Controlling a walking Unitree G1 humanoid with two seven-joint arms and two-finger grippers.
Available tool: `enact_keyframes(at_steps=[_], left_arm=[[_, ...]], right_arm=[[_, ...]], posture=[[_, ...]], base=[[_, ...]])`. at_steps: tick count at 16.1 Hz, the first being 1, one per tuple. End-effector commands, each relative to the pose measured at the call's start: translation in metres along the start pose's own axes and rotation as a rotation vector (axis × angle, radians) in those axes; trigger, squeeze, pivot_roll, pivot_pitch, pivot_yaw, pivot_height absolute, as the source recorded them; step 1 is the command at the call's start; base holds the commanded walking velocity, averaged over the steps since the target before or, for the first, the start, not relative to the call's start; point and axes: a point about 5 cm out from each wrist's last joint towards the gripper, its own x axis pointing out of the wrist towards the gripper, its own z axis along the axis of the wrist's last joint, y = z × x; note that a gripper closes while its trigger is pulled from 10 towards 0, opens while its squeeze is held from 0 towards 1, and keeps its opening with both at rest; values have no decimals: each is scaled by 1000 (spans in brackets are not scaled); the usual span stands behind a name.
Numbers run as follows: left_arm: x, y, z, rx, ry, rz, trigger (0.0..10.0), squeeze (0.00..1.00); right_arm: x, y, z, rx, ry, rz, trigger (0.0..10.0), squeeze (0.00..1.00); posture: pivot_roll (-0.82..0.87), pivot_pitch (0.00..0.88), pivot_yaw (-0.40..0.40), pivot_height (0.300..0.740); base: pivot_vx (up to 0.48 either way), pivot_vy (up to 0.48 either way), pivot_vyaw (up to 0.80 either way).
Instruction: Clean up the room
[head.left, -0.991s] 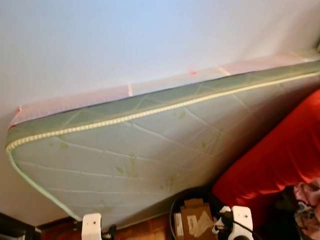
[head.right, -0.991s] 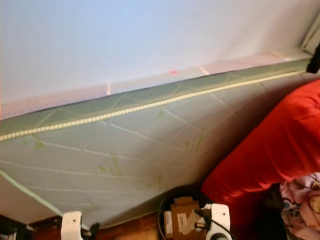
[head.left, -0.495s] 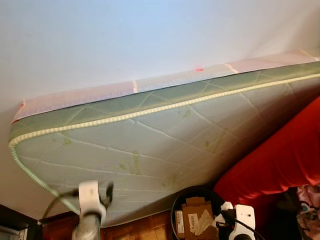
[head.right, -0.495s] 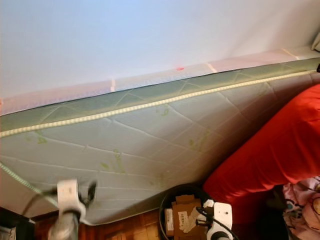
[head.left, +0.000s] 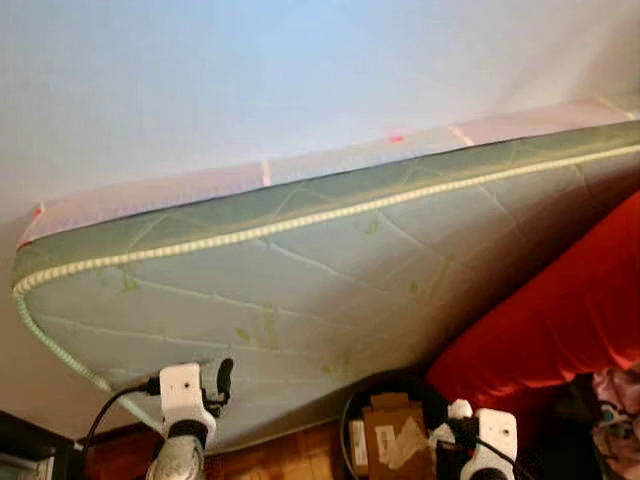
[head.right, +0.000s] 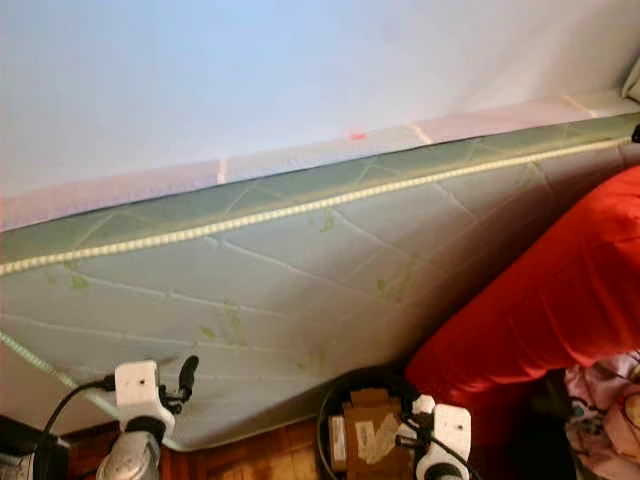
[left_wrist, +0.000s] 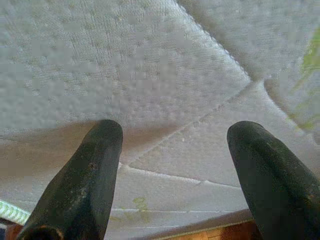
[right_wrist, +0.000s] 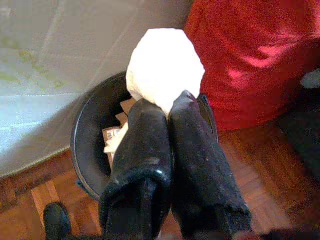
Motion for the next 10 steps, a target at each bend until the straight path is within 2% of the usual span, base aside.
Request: enact_keyframes(at_steps=[1, 2, 3, 7, 10], left_arm=[[-4, 0, -3, -7, 14, -7, 10000, 0], [-5, 0, -3, -7, 14, -8, 10000, 0], [-5, 0, -4, -7, 15, -10, 10000, 0], [-9, -1, -2, -9, 18, -14, 10000, 0], [-8, -3, -1, -11, 18, -19, 10000, 0]], right_arm=[[22, 19, 53, -8, -200, 29, 10000, 0], [30, 31, 81, -16, -286, 50, 10000, 0], [31, 34, 87, -19, -310, 58, 10000, 0], [25, 31, 75, -21, -303, 69, 10000, 0], [21, 25, 58, -35, -232, 44, 10000, 0]], posture=[[38, 136, -24, 740], [38, 135, -24, 740], [40, 133, -24, 740], [37, 132, -27, 740], [30, 132, -22, 740]], base=[[0, 0, 0], [0, 0, 0], [0, 0, 0], [0, 0, 0], [0, 0, 0]])
